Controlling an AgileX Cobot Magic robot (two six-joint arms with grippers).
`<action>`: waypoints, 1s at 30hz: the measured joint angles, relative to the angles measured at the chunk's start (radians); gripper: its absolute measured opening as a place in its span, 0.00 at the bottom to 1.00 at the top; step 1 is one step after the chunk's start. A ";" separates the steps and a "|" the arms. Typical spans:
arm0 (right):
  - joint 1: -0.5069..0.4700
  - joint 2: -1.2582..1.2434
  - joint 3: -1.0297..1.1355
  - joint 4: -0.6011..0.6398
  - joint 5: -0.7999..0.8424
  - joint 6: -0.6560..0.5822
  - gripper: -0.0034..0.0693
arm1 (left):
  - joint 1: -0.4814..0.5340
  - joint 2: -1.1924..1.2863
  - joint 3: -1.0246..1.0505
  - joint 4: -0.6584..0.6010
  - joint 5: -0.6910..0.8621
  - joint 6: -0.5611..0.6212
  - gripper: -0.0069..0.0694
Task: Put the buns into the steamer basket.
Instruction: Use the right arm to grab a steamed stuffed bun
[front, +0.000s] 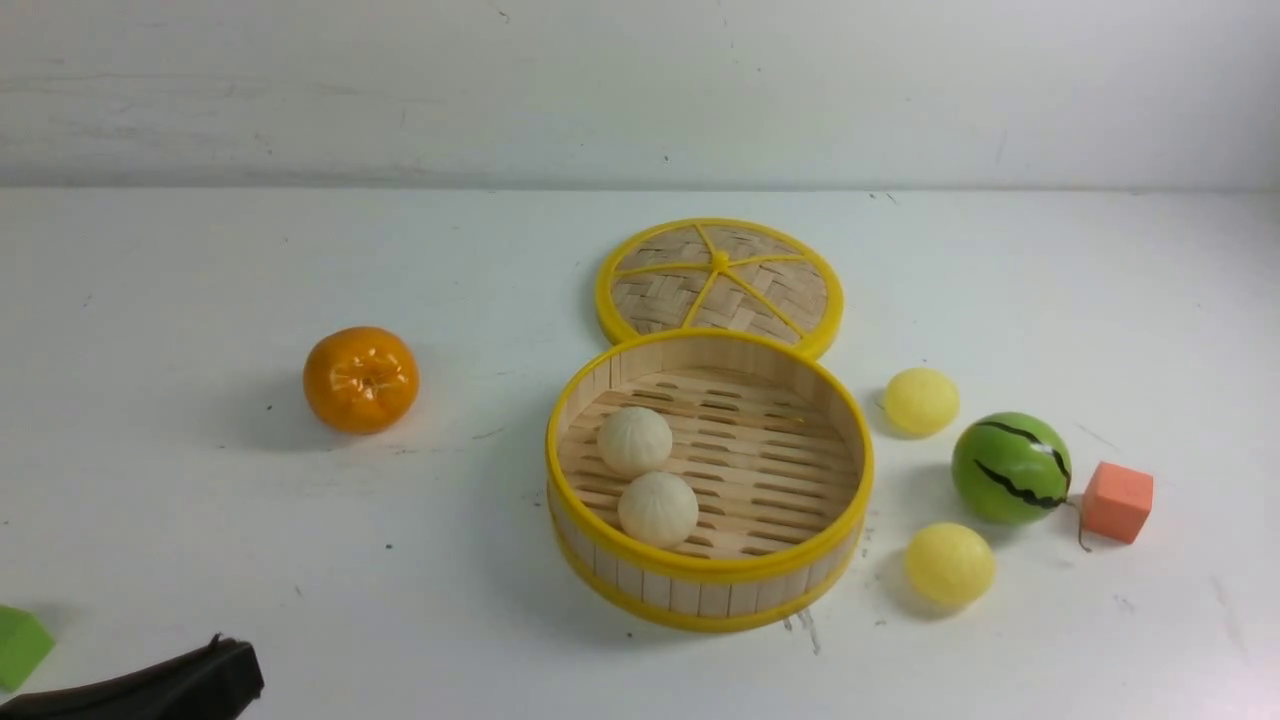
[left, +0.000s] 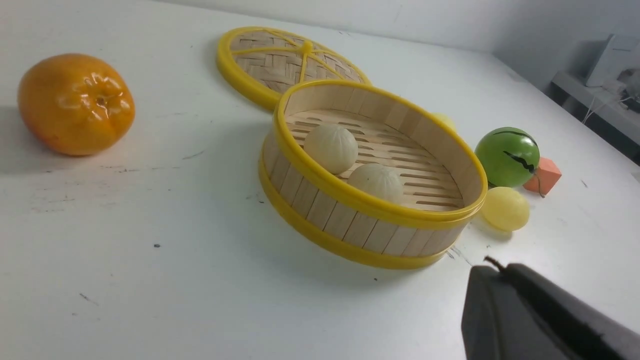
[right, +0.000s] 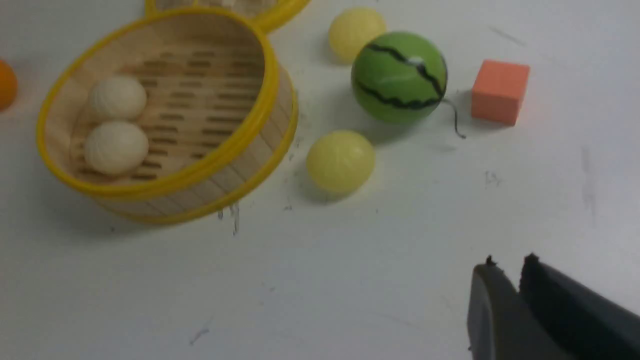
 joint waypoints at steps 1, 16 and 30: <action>0.023 0.134 -0.068 -0.009 0.042 -0.029 0.14 | 0.000 0.000 0.000 0.000 0.000 0.000 0.07; 0.137 0.901 -0.466 0.022 0.067 -0.061 0.17 | 0.000 0.000 0.000 0.000 0.000 0.000 0.08; 0.137 1.074 -0.606 0.015 0.069 -0.057 0.40 | 0.000 0.000 0.000 0.000 0.000 -0.001 0.09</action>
